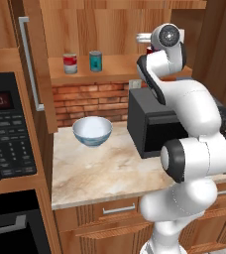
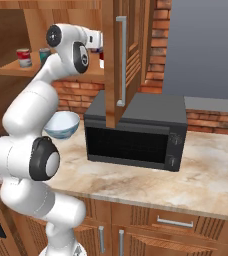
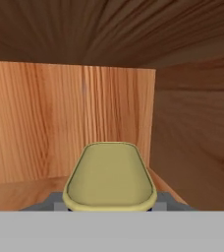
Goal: Stack two cans on top of the other two cans in the cabinet.
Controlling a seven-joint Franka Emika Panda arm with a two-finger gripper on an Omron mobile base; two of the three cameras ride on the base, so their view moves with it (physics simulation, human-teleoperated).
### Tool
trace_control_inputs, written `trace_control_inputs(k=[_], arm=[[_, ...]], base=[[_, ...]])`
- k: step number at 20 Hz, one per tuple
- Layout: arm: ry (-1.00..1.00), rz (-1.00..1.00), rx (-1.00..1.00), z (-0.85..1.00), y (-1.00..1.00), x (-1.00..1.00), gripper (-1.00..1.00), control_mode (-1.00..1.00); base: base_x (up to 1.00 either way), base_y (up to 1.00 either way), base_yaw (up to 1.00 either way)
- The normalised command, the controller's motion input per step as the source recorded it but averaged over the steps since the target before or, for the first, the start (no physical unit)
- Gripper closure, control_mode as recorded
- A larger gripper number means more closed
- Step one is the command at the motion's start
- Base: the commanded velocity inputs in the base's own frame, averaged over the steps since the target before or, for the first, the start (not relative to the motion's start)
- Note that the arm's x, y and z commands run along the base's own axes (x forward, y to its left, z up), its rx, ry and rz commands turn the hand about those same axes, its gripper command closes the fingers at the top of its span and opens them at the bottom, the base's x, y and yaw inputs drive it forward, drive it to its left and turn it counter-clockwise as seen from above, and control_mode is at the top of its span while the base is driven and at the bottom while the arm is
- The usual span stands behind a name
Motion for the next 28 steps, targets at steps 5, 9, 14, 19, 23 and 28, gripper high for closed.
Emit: trace_control_inputs(k=[5,9,14,19,23,28], arm=[[0.0,0.0,0.0,0.0,0.0,0.19,1.0,-1.0],[0.0,0.0,0.0,0.0,0.0,0.17,1.0,-1.0],[0.0,0.0,0.0,0.0,0.0,0.17,1.0,-1.0],[0.0,0.0,0.0,0.0,0.0,0.11,1.0,-1.0],[0.0,0.0,0.0,0.0,0.0,0.0,1.0,-1.0],[0.0,0.0,0.0,-0.01,-0.07,0.03,1.0,-1.0]], base=[[0.0,0.0,0.0],[0.0,0.0,0.0],[0.0,0.0,0.0],[0.0,0.0,0.0],[0.0,0.0,0.0],[0.0,0.0,0.0]])
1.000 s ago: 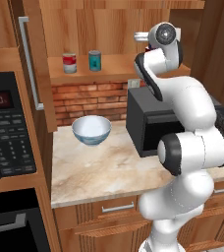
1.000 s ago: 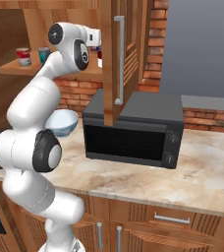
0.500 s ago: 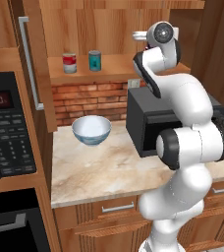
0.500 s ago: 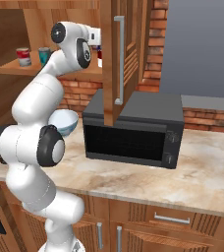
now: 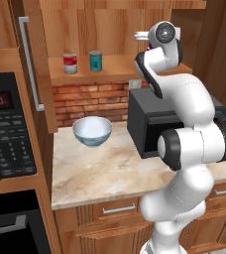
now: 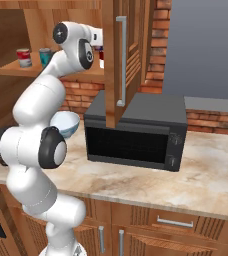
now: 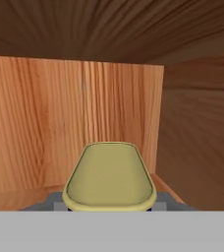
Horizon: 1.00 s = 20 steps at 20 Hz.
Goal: Stack two cans on top of the other two cans in the cabinet.
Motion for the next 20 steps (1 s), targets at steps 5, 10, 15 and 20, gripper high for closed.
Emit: trace_control_inputs(k=[5,10,15,20], arm=[[0.0,0.0,0.0,0.0,-0.15,0.04,1.0,-1.0],[0.0,0.0,0.0,0.0,-0.09,0.04,1.0,-1.0],[0.0,0.0,0.0,-0.06,-0.01,0.09,1.0,-1.0],[0.0,0.04,0.01,-0.03,0.0,0.05,1.0,-1.0]], base=[[0.0,0.0,0.0],[0.0,0.0,0.0],[0.0,0.0,0.0],[0.0,0.0,0.0]])
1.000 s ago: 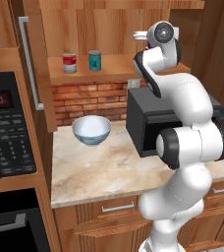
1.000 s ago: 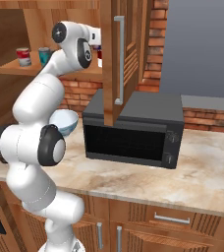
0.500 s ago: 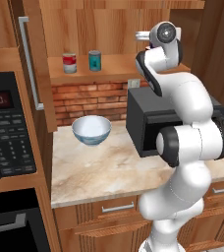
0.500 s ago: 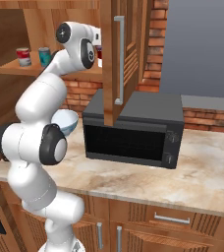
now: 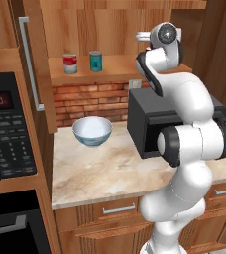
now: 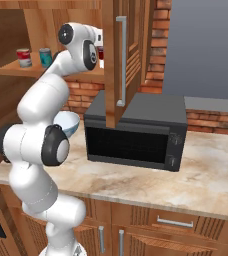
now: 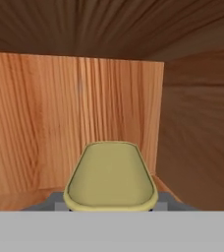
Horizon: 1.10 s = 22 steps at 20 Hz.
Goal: Stack two cans on top of the other two cans in the cabinet.
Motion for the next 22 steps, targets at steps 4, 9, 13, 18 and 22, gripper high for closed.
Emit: trace_control_inputs(k=[4,9,13,18,22], arm=[[0.0,0.15,0.03,0.01,0.0,0.02,1.0,-1.0],[0.0,0.04,0.0,0.01,0.0,0.0,1.0,-1.0],[0.0,0.0,0.0,0.0,0.0,0.0,1.0,-1.0],[0.0,0.0,0.0,-0.08,0.0,0.01,1.0,-1.0],[0.0,0.0,0.0,0.0,0.0,0.0,1.0,-1.0]], base=[[0.0,0.0,0.0],[0.0,0.0,0.0],[0.0,0.0,0.0],[0.0,0.0,0.0],[0.0,0.0,0.0]])
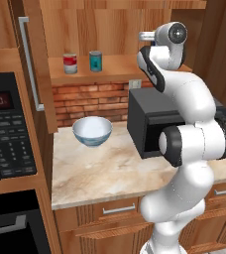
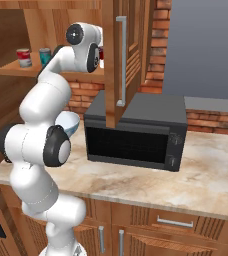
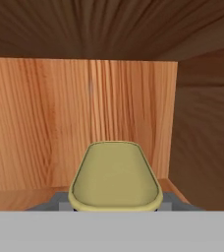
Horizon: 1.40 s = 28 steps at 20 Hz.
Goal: Stack two cans on top of the other two cans in the cabinet.
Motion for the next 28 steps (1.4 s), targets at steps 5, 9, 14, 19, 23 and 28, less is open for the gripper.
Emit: trace_control_inputs(k=[5,9,14,19,23,28], arm=[[0.0,0.0,0.0,0.0,0.0,0.0,1.0,-1.0],[0.0,0.0,0.0,0.0,0.01,0.0,1.0,-1.0],[0.0,0.0,0.0,0.01,0.01,0.0,1.0,-1.0],[0.0,0.0,0.0,0.0,0.03,0.0,1.0,-1.0],[0.0,0.0,0.0,0.0,0.09,0.0,1.0,-1.0],[0.0,0.0,0.0,0.0,0.07,0.0,1.0,-1.0]], base=[[0.0,0.0,0.0],[0.0,0.0,0.0],[0.0,0.0,0.0],[0.0,0.0,0.0],[0.0,0.0,0.0],[0.0,0.0,0.0]])
